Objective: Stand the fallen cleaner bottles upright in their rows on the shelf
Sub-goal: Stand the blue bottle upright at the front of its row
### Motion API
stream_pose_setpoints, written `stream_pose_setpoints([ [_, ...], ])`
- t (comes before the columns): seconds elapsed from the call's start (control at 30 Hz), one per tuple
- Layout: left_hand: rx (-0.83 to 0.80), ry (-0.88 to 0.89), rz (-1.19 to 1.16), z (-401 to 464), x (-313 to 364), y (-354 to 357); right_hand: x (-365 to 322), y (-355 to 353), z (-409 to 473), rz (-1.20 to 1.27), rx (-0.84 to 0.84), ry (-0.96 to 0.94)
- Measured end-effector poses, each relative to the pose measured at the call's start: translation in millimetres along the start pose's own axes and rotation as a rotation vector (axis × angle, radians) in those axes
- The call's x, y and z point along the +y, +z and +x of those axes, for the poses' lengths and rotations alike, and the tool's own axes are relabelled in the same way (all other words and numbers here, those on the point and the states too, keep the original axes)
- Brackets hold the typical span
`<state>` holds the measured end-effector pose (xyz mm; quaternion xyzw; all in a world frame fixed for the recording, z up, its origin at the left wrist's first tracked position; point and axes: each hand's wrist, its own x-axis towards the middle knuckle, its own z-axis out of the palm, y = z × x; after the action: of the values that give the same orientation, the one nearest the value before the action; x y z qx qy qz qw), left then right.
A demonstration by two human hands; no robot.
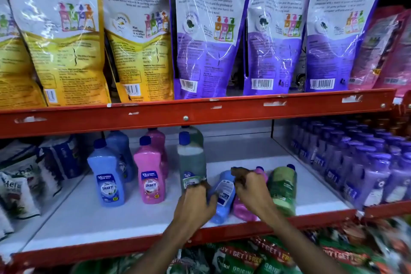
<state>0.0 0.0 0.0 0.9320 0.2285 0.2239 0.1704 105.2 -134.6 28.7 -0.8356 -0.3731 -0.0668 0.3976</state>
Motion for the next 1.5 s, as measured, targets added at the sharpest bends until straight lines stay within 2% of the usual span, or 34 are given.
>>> stream_pose_setpoints([
  [0.13, -0.214, -0.207, -0.062, 17, 5, 16, 3, 8, -1, 0.045, -0.207, 0.19],
  [0.2, -0.283, -0.276, -0.096, 27, 7, 22, 6, 9, -1, 0.092, -0.226, 0.268],
  [0.3, -0.321, -0.396, -0.272, 36, 6, 24, 5, 8, -3, 0.128, -0.246, 0.311],
  [0.4, -0.276, -0.475, -0.427, 39, 8, 23, 7, 9, -5, 0.206, -0.234, 0.358],
  [0.53, -0.149, -0.474, -0.513, 35, 2, 22, 9, 15, -9, 0.311, -0.042, 0.366],
  [0.63, -0.114, -0.472, -0.7, 21, -9, 10, 7, 26, -13, 0.356, 0.083, 0.402],
  [0.73, -0.111, -0.372, -0.965, -1, -19, -18, -13, 35, -20, 0.538, 0.116, 0.401],
  [0.8, -0.129, -0.263, -1.02, -18, -34, -38, -32, 38, -28, 0.674, 0.136, 0.339],
  [0.97, -0.019, -0.154, -0.956, -59, -97, -76, -96, 67, -50, 0.848, 0.133, 0.193],
  [1.2, 0.203, -0.156, -0.87, -82, -181, -111, -182, 141, -54, 0.779, 0.088, 0.03],
  [1.5, 0.246, -0.225, -0.81, -77, -243, -121, -216, 200, -28, 0.685, 0.006, -0.038],
])
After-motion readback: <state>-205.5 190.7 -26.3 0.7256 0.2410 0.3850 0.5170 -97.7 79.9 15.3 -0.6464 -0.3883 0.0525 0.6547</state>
